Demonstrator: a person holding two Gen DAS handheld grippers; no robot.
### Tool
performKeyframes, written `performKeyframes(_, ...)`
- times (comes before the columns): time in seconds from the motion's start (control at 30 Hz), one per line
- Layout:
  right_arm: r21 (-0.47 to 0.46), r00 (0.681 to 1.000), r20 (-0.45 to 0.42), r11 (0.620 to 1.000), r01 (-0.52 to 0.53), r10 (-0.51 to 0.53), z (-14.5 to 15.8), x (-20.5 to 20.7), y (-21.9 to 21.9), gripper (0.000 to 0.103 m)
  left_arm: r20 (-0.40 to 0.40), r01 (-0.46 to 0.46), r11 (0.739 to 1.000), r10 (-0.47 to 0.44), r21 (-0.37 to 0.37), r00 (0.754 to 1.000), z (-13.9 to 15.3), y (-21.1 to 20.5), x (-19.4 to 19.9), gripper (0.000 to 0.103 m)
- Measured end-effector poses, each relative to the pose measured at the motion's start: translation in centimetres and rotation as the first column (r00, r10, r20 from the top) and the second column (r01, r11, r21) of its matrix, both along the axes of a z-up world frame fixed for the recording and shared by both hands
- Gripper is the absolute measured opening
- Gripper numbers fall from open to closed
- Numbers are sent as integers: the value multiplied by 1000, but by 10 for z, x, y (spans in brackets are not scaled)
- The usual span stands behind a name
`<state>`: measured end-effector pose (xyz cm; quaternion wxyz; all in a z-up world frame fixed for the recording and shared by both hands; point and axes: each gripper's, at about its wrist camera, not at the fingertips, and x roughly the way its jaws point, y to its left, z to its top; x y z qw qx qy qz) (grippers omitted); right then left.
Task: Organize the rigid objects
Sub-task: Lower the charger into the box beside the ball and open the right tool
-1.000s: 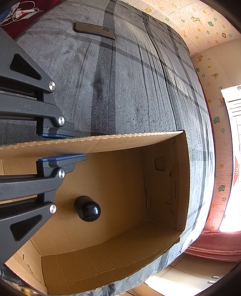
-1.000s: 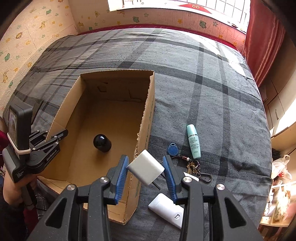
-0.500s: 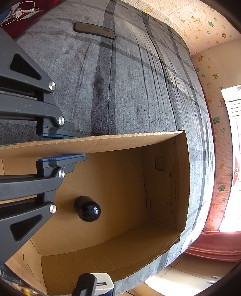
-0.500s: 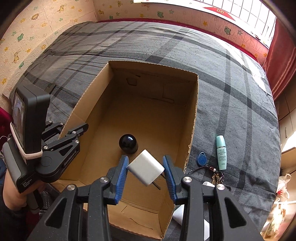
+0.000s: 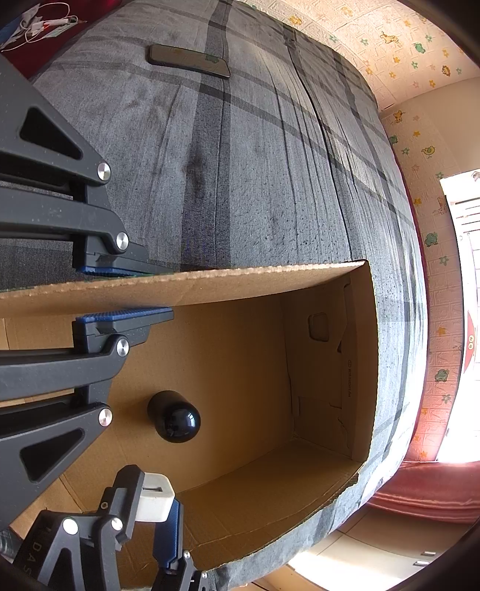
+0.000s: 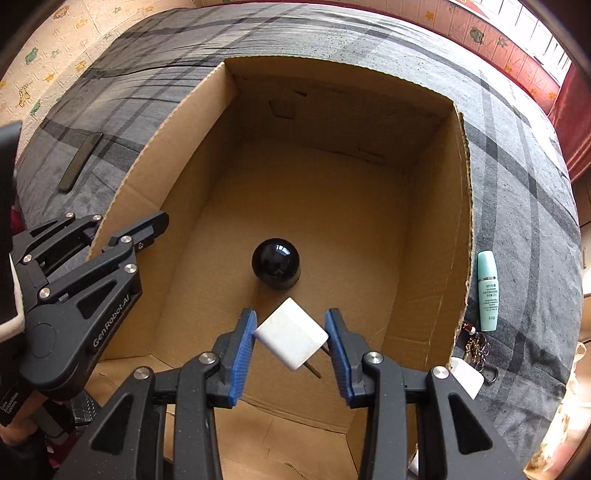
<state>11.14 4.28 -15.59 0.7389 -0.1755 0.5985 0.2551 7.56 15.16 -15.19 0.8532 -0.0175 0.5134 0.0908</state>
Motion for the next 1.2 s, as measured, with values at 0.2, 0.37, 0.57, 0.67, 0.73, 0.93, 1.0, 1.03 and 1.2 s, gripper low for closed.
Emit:
performKeyframes(0.2,-33,999,-35,999,2,-3,-18,6,6,41,0,0,1000,0,1,1000,1,0,0,16)
performKeyframes(0.37,-62,998,-57,998,7,-10,-32,11,14,41,0,0,1000,0,1,1000,0,0,0,16)
performKeyframes(0.57,-71,997,-72,997,10,-15,-39,17,16,42,1,-2,1000,2,4,1000,1,-1,-1,16)
performKeyframes(0.67,-62,997,-77,998,15,-19,-38,19,15,42,1,-1,1000,1,5,1000,1,-2,-1,16)
performKeyframes(0.73,-53,997,-77,998,16,-20,-38,20,12,42,2,-2,1000,2,7,1000,1,-2,-1,16)
performKeyframes(0.93,-35,997,-71,999,23,-26,-34,22,4,43,1,-2,1000,2,9,1000,0,-4,-1,16)
performKeyframes(1.0,-31,997,-66,999,26,-28,-32,22,2,45,0,-2,1000,2,10,1000,0,-4,-1,16)
performKeyframes(1.03,-27,998,-61,999,27,-28,-31,22,1,47,-1,-2,1000,2,10,1000,-1,-4,-1,16)
performKeyframes(1.2,-24,1000,-20,1000,17,-18,-17,17,-1,48,-2,1,1000,-1,17,1000,-1,-4,-1,16)
